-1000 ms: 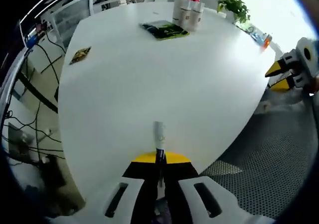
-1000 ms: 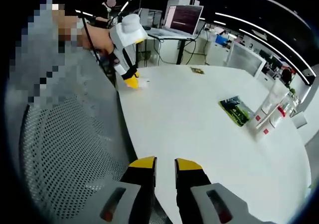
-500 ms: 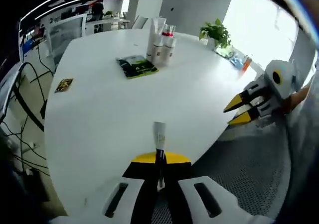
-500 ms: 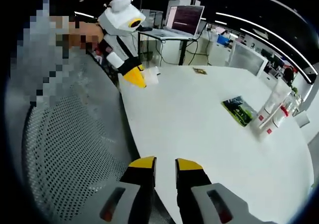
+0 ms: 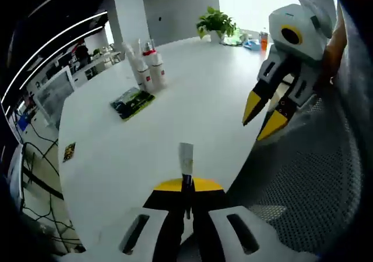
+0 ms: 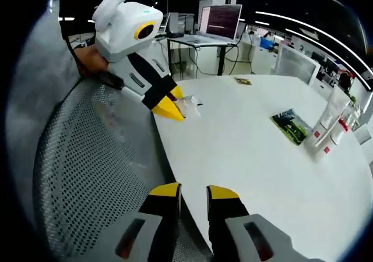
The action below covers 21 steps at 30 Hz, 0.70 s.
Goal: Arrange the skincare products in the storage area until every visible bottle or jar stands upright without overlapping.
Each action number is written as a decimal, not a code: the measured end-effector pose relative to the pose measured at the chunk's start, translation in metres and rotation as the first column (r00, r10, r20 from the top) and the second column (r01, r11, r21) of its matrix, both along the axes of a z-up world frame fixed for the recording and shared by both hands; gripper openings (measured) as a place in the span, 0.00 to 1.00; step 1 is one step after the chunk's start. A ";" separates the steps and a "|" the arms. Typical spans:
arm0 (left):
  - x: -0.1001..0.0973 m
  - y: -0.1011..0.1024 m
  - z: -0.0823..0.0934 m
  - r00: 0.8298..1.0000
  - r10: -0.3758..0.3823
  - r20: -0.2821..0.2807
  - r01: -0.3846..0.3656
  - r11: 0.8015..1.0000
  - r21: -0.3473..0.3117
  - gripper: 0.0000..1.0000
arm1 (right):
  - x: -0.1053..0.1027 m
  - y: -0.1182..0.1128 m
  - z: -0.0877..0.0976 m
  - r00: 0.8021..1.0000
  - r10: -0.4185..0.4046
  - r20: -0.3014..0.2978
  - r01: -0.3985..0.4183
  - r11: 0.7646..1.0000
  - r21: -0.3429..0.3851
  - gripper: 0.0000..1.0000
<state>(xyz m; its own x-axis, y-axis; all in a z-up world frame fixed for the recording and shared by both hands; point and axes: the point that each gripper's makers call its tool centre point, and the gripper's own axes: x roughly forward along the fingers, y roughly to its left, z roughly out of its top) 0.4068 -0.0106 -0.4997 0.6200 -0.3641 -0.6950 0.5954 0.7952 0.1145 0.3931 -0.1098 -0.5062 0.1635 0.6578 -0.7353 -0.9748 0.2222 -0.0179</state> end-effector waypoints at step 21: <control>-0.009 -0.035 0.016 0.975 -0.197 0.107 0.202 0.978 -0.042 0.01 | 0.011 0.049 0.036 0.991 0.070 -0.116 -0.052 0.987 0.150 0.21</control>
<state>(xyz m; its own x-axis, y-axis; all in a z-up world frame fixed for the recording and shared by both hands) 0.3976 -0.0461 -0.4841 0.5975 -0.5216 -0.6091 0.7301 0.6680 0.1441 0.4042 -0.0604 -0.4700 0.0355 0.7657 -0.6422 -0.9796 0.1537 0.1291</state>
